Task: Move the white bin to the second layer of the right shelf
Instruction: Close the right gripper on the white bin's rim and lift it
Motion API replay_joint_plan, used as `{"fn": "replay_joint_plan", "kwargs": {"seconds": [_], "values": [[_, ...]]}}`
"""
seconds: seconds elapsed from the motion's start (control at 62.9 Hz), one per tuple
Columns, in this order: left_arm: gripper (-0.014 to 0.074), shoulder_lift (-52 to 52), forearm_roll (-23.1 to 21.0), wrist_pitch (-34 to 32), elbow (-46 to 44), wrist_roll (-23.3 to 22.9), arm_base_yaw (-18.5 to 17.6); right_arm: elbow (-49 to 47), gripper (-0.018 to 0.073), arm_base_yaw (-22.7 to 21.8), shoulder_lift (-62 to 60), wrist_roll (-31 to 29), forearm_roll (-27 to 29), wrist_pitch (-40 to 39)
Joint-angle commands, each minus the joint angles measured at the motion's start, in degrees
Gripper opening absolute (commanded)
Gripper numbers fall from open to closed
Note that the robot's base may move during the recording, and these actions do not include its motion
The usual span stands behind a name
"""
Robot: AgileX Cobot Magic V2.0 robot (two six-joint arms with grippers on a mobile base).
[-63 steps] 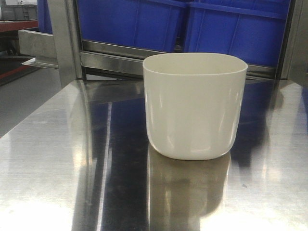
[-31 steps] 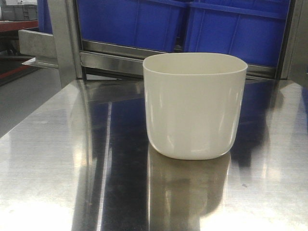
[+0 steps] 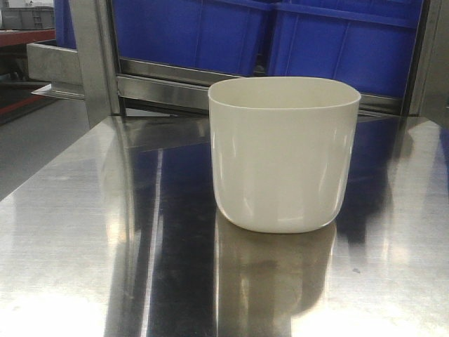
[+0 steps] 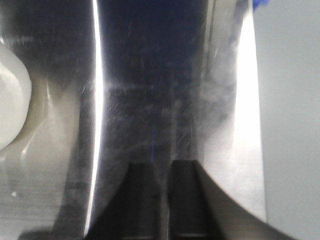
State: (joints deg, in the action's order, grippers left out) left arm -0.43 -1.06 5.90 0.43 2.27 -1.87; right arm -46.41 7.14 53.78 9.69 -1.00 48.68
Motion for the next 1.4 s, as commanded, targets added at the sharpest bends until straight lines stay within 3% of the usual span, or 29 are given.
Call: {"fn": "replay_joint_plan", "kwargs": {"seconds": [0.0, 0.095, 0.223, 0.588, 1.383], "values": [[0.0085, -1.2, -0.4, -4.7, 1.5, -0.3, -0.4, -6.8, 0.0332, 4.8, 4.4, 9.5, -5.6, 1.6], [0.0085, -1.2, -0.4, -4.7, 1.5, -0.3, -0.4, -12.5, 0.0340, 9.8, 8.7, 18.7, -9.9, 4.8], [0.0085, -1.2, -0.4, -4.7, 1.5, -0.3, -0.4, -20.7, 0.0340, 15.3, 15.1, 26.8, -11.0, 9.2], [0.0085, -1.2, -0.4, -4.7, 1.5, -0.3, -0.4, -39.4, 0.0340, 26.3, 31.9, 28.0, -11.0, 21.6], [0.0085, -1.2, -0.4, -4.7, 1.5, -0.3, -0.4, -41.0, 0.0340, 26.1, 41.1, 28.0, -11.1, 18.5]]}}
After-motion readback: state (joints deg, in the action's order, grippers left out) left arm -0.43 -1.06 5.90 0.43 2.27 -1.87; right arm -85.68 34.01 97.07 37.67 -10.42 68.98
